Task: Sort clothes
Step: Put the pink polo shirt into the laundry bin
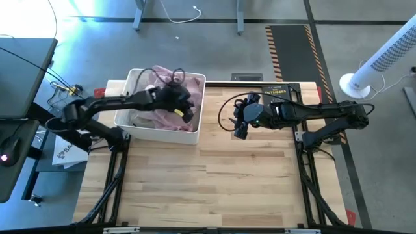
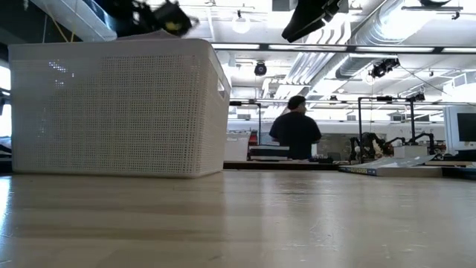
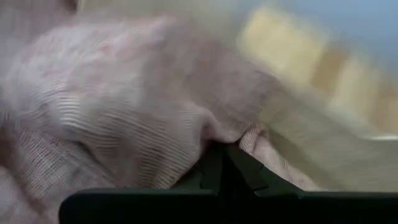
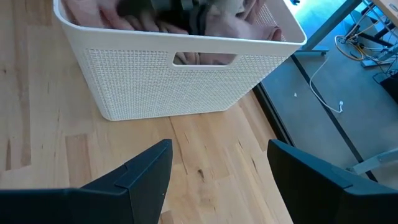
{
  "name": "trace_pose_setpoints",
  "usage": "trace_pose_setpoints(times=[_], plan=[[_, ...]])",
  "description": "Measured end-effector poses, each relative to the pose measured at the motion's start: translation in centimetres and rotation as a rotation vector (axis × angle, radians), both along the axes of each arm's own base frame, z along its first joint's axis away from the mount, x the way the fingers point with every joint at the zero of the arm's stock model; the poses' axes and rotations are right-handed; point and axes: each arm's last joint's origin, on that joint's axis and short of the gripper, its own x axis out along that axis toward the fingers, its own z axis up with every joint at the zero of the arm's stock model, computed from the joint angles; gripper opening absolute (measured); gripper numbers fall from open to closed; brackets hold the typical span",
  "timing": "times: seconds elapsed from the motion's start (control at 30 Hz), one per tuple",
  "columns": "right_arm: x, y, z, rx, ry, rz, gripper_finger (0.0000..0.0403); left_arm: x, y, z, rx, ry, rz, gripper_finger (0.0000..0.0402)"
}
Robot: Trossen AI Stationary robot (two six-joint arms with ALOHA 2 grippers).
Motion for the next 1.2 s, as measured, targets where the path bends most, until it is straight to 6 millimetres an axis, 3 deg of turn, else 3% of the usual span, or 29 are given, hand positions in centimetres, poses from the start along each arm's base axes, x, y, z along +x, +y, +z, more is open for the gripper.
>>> trace_pose_setpoints(times=[0.13, 0.27, 0.37, 0.47, 0.63, 0.73, 0.83, 0.9, 1.0, 1.2], plan=[[0.0, 0.0, 0.0, 0.000, 0.000, 0.000, 0.0261, 0.3, 1.4, -2.5, -0.013, 0.117, 0.067, 0.0000], [0.0, 0.0, 0.0, -0.002, 0.003, 0.002, 0.0261, 0.2, 1.9, -2.2, -0.003, 0.104, 0.088, 0.0000], [-0.1, 0.0, -0.1, -0.003, 0.010, 0.002, 0.0261, 0.0, 1.3, 0.2, 0.017, 0.042, 0.072, 0.0000], [-0.1, 0.0, -0.1, -0.003, 0.010, 0.002, 0.0261, -0.4, 0.2, 4.1, 0.068, -0.084, 0.045, 0.0000], [-0.1, 0.0, -0.1, -0.001, 0.009, 0.001, 0.0261, -2.8, -1.9, 9.7, 0.155, -0.273, 0.007, 0.0000], [-0.1, 0.0, -0.1, 0.000, 0.009, 0.000, 0.0261, -5.0, -2.7, 11.7, 0.230, -0.318, 0.042, 0.0000], [-0.1, 0.0, -0.1, 0.000, 0.008, 0.000, 0.0261, -7.1, -2.8, 12.3, 0.344, -0.239, 0.187, 0.0000], [-0.1, 0.0, -0.1, 0.001, 0.008, -0.001, 0.0261, -8.0, -2.4, 11.9, 0.411, -0.159, 0.277, 0.0000], [-0.1, 0.0, -0.1, 0.001, 0.007, -0.002, 0.0261, -8.9, -1.0, 9.6, 0.414, -0.066, 0.357, 0.0000], [-0.1, 0.0, 0.0, 0.001, 0.006, -0.001, 0.0261, -10.2, 2.0, 1.5, 0.246, 0.080, 0.482, 0.0000]])
